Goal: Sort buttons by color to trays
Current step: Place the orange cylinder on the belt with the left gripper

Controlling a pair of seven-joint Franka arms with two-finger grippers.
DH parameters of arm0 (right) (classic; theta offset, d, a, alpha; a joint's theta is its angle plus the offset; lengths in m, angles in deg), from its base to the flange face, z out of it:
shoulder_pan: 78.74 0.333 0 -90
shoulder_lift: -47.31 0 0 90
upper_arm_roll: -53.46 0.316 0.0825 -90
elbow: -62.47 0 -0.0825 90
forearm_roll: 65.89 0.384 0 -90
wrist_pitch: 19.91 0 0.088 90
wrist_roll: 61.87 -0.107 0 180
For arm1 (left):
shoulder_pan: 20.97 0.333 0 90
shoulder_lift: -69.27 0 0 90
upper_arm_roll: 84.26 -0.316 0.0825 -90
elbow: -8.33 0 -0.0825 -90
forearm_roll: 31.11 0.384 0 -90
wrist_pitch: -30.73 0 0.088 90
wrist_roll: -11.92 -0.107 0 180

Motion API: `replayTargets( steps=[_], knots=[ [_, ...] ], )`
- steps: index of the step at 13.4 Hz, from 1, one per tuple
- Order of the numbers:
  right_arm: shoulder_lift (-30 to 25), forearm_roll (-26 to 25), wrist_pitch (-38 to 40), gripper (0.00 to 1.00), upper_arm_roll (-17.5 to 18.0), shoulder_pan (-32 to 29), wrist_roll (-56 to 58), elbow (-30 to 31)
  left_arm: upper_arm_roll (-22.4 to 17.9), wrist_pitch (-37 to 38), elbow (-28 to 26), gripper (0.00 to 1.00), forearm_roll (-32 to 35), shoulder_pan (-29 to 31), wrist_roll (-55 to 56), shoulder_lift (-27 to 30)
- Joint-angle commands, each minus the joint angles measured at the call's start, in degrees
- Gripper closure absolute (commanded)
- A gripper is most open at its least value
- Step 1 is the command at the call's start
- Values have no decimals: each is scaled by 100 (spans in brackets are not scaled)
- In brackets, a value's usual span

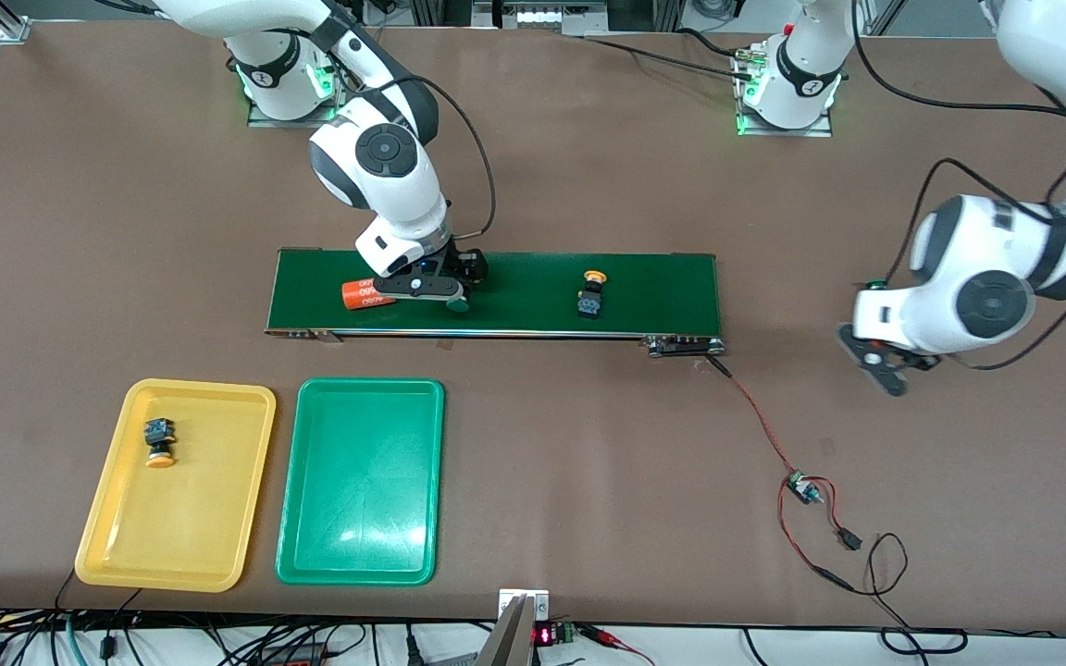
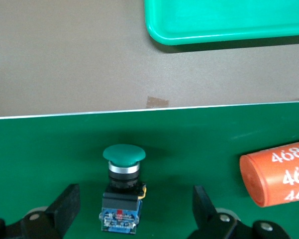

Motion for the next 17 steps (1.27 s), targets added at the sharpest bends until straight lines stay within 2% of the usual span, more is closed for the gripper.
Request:
replayTargets(
  steps=[1, 3, 6, 8, 11, 12, 13, 15, 16, 17],
  knots=[
    [137, -212, -150, 0, -8, -18, -82, -37, 708, 189, -85, 80, -126, -233, -350, 80],
    [269, -406, -177, 0, -26, -35, -91, -37, 938, 119, -68, 81, -126, -575, -350, 27],
    [349, -468, -273, 0, -114, -61, -38, -37, 974, 84, -77, 83, -117, -1243, -253, -35],
    [366, -468, -282, 15, -123, -79, -20, -37, 974, -4, -120, 84, -117, -1586, -244, -79],
    [366, -468, -300, 54, -132, -105, -29, -46, 956, -13, -252, 84, -82, -1842, -78, -149],
    [366, -468, -291, 66, -149, -114, -29, -46, 948, -13, -305, 80, -82, -1852, 53, -149],
    [366, -468, -291, 77, -202, -114, -20, -55, 939, -22, -331, 68, -73, -1861, 289, -184],
    [366, -468, -265, 88, -211, -149, 15, -116, 895, -345, -480, 61, -29, -2009, 668, -289],
    [358, -459, -265, 90, -246, -167, 32, -160, 834, -477, -516, 61, -29, -2071, 748, -316],
    [349, -442, -230, 91, -246, -202, 41, -212, 781, -548, -516, 49, -29, -2141, 766, -377]
  ],
)
